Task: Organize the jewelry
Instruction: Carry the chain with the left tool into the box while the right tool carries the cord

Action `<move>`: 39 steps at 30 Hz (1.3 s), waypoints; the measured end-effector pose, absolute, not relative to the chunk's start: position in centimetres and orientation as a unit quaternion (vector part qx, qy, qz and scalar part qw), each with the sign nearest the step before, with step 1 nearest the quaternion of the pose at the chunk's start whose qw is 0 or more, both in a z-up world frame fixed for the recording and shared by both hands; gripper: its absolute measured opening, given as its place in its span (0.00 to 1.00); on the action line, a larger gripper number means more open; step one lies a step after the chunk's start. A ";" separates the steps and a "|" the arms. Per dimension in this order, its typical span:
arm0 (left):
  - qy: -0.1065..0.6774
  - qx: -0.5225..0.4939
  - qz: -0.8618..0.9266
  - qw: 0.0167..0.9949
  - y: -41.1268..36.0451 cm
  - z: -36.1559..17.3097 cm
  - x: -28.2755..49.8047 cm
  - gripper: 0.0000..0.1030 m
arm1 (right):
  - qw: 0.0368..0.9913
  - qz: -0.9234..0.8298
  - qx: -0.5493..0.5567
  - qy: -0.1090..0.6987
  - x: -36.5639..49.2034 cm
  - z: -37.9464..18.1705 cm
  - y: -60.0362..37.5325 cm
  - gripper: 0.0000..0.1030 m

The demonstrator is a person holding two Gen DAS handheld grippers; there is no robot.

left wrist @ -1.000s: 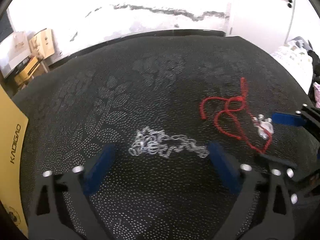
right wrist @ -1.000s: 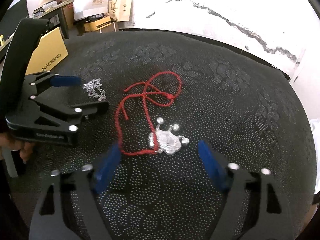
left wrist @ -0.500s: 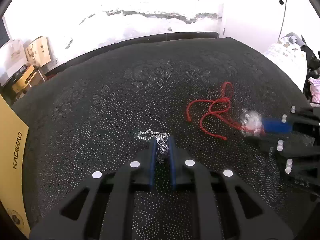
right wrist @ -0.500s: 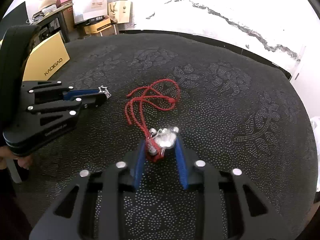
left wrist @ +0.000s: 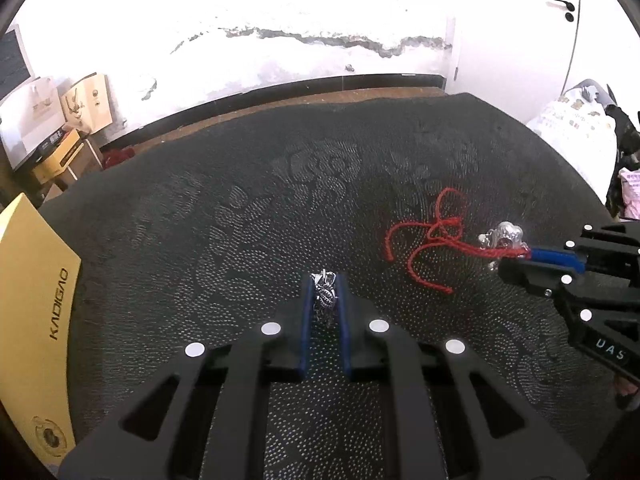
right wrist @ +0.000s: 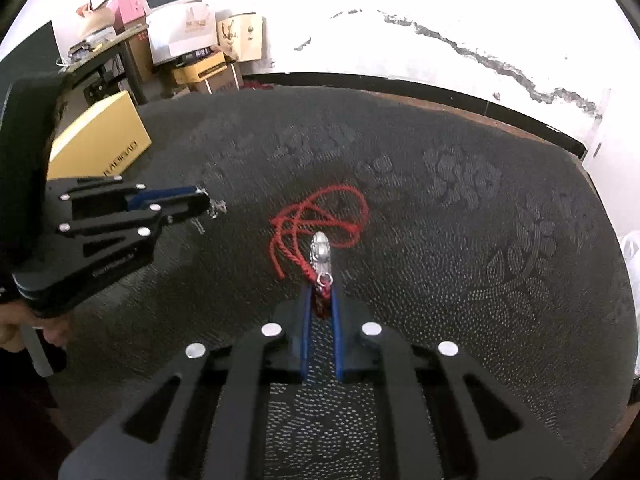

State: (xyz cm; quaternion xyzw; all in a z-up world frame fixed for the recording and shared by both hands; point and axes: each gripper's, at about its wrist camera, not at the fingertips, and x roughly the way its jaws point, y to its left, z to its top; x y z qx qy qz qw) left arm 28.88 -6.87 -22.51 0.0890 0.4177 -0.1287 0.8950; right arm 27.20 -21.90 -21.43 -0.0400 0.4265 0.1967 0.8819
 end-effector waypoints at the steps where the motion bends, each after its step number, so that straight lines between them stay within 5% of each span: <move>1: 0.418 0.089 -0.128 0.895 -6.8 -22.3 28.8 0.11 | 0.883 0.199 -0.042 0.423 27.1 -21.0 -21.8 0.09; 22: 0.396 0.087 -0.074 0.911 -0.2 -13.8 25.2 0.11 | 0.901 0.244 -0.079 0.351 25.7 -9.8 -15.4 0.09; 39: 0.366 0.058 0.006 0.929 12.9 -1.2 21.9 0.11 | 0.890 0.343 -0.122 0.275 24.9 3.0 -0.9 0.09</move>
